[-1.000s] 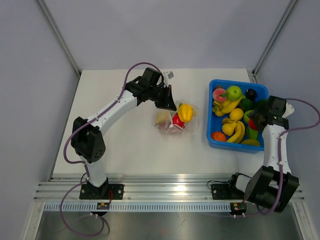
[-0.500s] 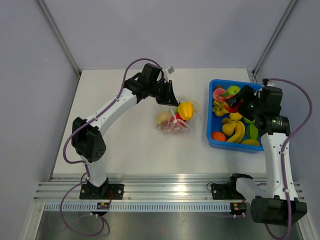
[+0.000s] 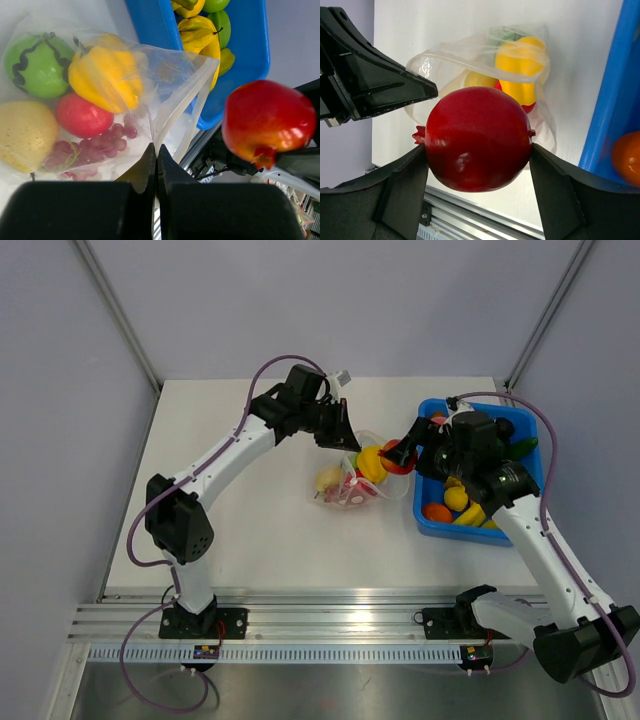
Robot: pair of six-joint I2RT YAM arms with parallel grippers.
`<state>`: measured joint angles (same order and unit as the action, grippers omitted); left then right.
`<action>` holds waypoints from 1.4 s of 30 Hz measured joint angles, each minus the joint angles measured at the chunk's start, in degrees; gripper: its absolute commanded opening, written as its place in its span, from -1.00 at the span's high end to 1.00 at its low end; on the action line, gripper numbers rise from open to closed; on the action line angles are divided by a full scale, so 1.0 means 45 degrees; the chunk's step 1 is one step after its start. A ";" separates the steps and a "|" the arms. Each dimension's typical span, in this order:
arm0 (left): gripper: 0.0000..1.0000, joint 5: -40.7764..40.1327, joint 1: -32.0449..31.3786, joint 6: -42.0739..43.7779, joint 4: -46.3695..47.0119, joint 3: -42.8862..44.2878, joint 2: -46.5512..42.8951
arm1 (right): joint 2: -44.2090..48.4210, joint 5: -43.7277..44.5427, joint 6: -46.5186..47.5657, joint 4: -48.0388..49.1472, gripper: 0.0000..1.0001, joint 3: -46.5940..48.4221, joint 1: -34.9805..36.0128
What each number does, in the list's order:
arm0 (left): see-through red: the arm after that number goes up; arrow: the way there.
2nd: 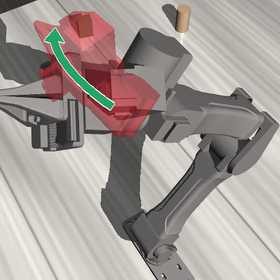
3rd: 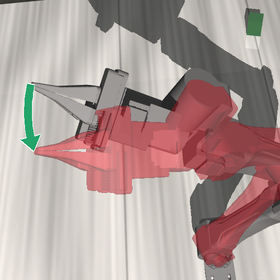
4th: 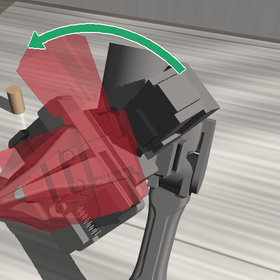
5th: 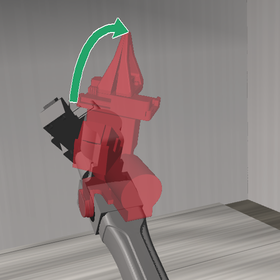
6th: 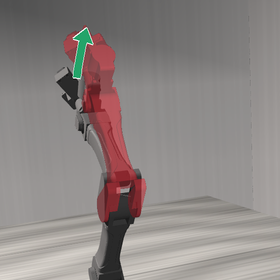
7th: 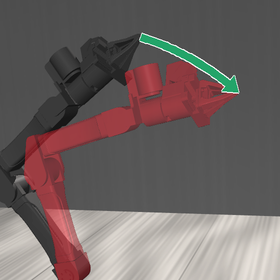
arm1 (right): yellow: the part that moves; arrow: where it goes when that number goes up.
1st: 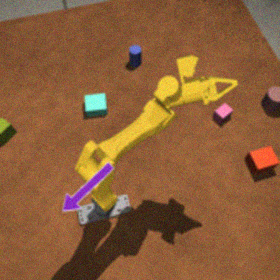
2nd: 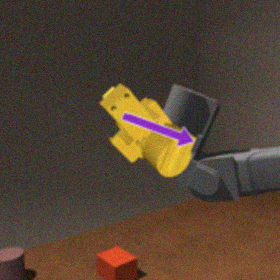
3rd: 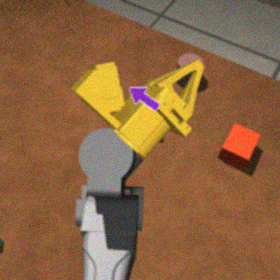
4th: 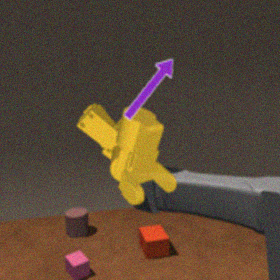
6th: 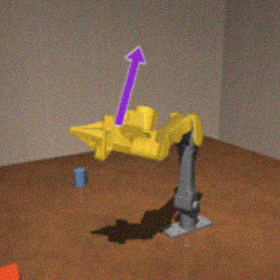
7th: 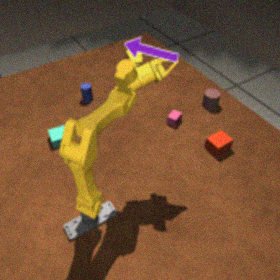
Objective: Place the food in the zip-top bag and seal the zipper
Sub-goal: Place the fake fruit in the zipper food storage bag.
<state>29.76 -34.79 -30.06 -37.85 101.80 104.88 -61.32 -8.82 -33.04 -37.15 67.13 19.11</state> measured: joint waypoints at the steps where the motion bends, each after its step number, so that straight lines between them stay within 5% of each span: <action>1: 1.00 0.0005 -0.0034 -0.0005 0.0000 0.0029 0.0039 | -0.0092 0.0073 -0.0141 0.0146 -0.14 -0.0107 0.0189; 8: 1.00 0.0029 -0.0301 -0.0107 0.0000 0.0136 0.0243 | -0.1413 0.0466 -0.0889 0.1413 -0.18 -0.0573 0.1171; 16: 1.00 -0.0243 -0.0097 -0.0083 -0.0316 0.0136 0.0403 | -0.2720 0.0685 -0.1064 0.2346 -0.97 -0.0573 0.1506; 26: 1.00 0.0384 -0.0248 -0.0816 0.0403 0.0136 0.0476 | -0.2837 0.0806 -0.0661 0.1642 -0.97 -0.0573 0.1588; 42: 1.00 0.0690 -0.0374 -0.1248 0.0646 0.0136 0.0476 | 0.0316 0.3609 -0.0835 -0.0063 -0.57 -0.2025 0.1598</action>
<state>32.86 -36.47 -35.68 -34.94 102.41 107.02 -59.90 7.42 -36.80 -37.43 58.02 26.30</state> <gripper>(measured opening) 0.005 0.792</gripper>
